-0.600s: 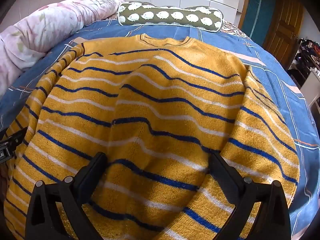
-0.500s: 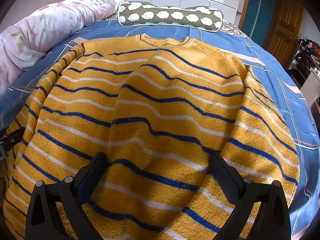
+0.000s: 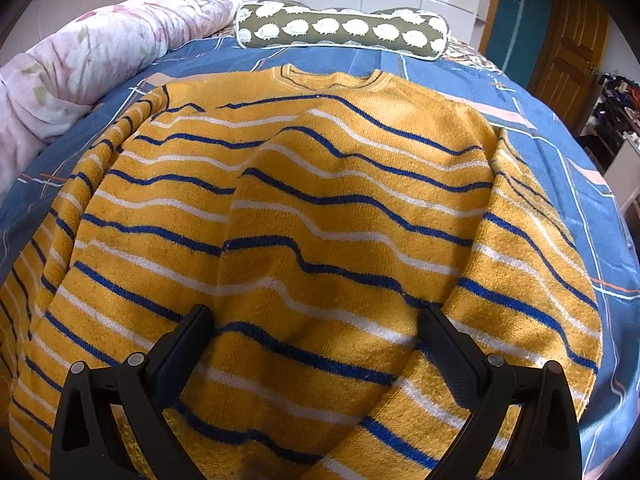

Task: Fold small clothes

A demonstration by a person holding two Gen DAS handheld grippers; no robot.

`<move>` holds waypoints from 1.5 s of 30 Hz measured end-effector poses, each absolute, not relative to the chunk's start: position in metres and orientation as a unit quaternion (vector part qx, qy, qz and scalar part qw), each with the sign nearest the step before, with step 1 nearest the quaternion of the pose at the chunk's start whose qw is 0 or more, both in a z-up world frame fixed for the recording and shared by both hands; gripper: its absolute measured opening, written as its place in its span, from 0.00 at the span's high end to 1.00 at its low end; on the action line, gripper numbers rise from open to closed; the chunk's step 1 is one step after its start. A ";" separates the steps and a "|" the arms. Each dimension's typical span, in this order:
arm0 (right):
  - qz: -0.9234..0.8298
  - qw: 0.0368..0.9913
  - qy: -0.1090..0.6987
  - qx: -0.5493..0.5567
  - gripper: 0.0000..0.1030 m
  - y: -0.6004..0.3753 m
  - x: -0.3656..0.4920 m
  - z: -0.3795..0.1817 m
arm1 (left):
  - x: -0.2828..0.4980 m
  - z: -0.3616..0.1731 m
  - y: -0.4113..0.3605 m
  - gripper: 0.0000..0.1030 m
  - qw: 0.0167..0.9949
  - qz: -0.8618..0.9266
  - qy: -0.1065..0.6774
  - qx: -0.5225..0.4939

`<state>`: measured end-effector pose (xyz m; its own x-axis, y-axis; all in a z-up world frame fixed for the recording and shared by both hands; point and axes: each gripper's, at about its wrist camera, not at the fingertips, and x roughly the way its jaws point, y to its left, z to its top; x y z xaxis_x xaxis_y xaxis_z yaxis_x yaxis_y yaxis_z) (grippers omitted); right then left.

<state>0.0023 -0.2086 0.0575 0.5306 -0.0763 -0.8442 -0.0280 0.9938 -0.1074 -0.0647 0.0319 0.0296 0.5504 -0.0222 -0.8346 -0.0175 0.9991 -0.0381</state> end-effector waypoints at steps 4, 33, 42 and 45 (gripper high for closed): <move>-0.002 0.879 0.474 -0.053 0.00 -0.209 -0.001 0.055 | -0.061 0.014 0.056 0.22 0.849 -0.039 0.519 -0.088; 0.004 0.889 0.456 -0.032 0.35 -0.208 -0.011 0.093 | -0.132 0.125 0.089 0.38 0.891 0.020 0.447 -0.078; -0.025 0.914 0.377 0.146 0.33 -0.328 -0.159 0.173 | -0.164 0.106 0.055 0.38 0.876 -0.016 0.469 -0.111; -0.025 0.899 0.407 0.158 0.32 -0.332 -0.184 0.155 | -0.164 0.093 0.039 0.38 0.869 -0.035 0.484 -0.094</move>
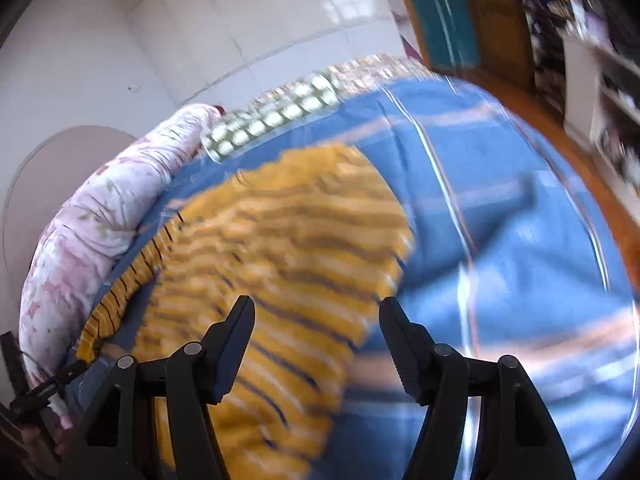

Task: Fold small clothes

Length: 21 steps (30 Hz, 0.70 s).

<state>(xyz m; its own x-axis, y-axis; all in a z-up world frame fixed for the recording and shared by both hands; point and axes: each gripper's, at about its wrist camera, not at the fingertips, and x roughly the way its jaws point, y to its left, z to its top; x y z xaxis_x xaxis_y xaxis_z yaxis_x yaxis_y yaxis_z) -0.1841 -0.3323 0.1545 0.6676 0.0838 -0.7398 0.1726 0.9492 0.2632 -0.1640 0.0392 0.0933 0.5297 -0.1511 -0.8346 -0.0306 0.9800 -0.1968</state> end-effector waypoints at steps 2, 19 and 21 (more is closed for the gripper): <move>-0.017 0.902 0.404 0.154 0.32 -0.326 -0.198 0.144 | -0.162 0.085 0.029 0.38 0.861 -0.043 0.499 -0.088; 0.108 0.906 0.410 -0.009 0.34 -0.213 -0.219 0.104 | -0.141 0.040 -0.007 0.38 0.811 -0.106 0.552 -0.163; 0.104 0.903 0.416 -0.023 0.34 -0.206 -0.210 0.099 | -0.144 0.042 -0.004 0.38 0.811 -0.107 0.550 -0.171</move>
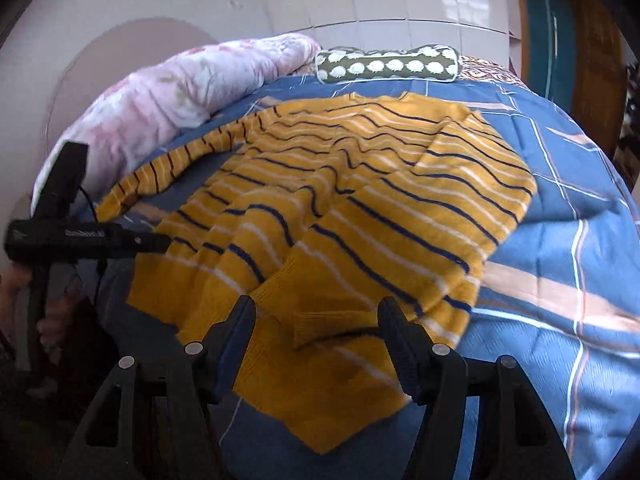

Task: Fold small clothes

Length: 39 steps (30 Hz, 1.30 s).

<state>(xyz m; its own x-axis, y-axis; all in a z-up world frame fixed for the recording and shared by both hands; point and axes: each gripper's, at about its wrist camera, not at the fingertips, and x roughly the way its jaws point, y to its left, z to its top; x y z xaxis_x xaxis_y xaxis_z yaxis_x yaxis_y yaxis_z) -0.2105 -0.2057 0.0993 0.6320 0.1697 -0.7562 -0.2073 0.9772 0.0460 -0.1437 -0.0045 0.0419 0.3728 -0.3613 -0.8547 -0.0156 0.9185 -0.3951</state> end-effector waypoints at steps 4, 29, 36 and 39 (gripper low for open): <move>0.116 0.898 0.423 -0.045 0.39 -0.191 -0.201 0.096 | -0.151 0.047 0.005 0.38 0.812 -0.105 0.543 -0.187; -0.113 0.919 0.346 0.154 0.59 -0.377 -0.289 0.158 | -0.125 0.035 0.016 0.37 0.788 -0.127 0.554 -0.238; 0.010 0.887 0.419 0.193 0.59 -0.324 -0.238 0.105 | -0.095 0.038 0.025 0.36 0.802 -0.096 0.540 -0.237; 0.008 0.879 0.431 0.205 0.59 -0.323 -0.224 0.095 | -0.082 0.030 0.036 0.30 0.793 -0.096 0.536 -0.273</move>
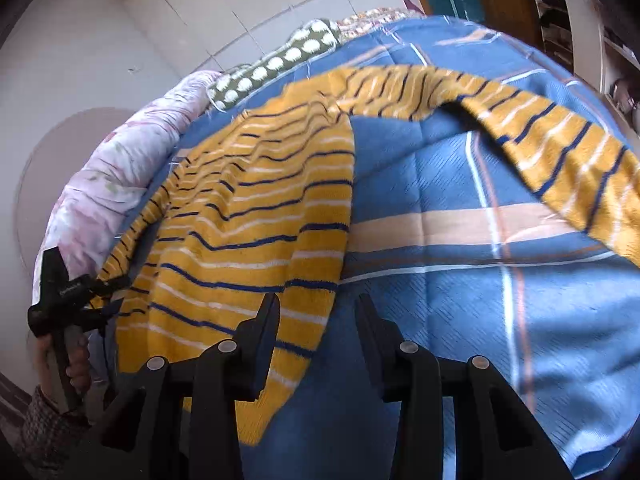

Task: Fold small clothes

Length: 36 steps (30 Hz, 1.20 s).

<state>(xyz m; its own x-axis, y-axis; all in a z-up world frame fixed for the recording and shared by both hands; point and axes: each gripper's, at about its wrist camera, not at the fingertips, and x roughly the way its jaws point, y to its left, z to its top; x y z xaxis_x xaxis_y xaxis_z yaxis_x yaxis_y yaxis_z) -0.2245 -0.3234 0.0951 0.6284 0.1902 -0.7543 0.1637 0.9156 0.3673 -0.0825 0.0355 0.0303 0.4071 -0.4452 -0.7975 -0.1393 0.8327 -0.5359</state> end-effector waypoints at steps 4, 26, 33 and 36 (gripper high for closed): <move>0.006 0.864 0.447 0.233 0.57 -0.327 -0.205 0.083 | -0.059 0.020 0.032 0.24 0.764 -0.145 0.548 -0.306; 0.103 0.821 0.452 0.333 0.50 -0.295 -0.210 0.062 | -0.128 0.013 0.003 0.25 0.701 -0.293 0.535 -0.369; 0.121 0.817 0.465 0.319 0.50 -0.266 -0.231 0.059 | -0.143 0.026 0.017 0.24 0.733 -0.268 0.519 -0.349; 0.115 0.827 0.474 0.280 0.51 -0.250 -0.234 0.062 | -0.151 0.031 0.043 0.24 0.751 -0.226 0.504 -0.362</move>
<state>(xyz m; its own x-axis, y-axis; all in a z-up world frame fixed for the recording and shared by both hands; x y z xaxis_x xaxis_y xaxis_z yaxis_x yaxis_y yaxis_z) -0.2336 -0.2497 0.0623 0.5243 0.4547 -0.7199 0.0760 0.8171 0.5715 -0.1508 0.0430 0.0305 0.3899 -0.7046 -0.5929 -0.0243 0.6358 -0.7715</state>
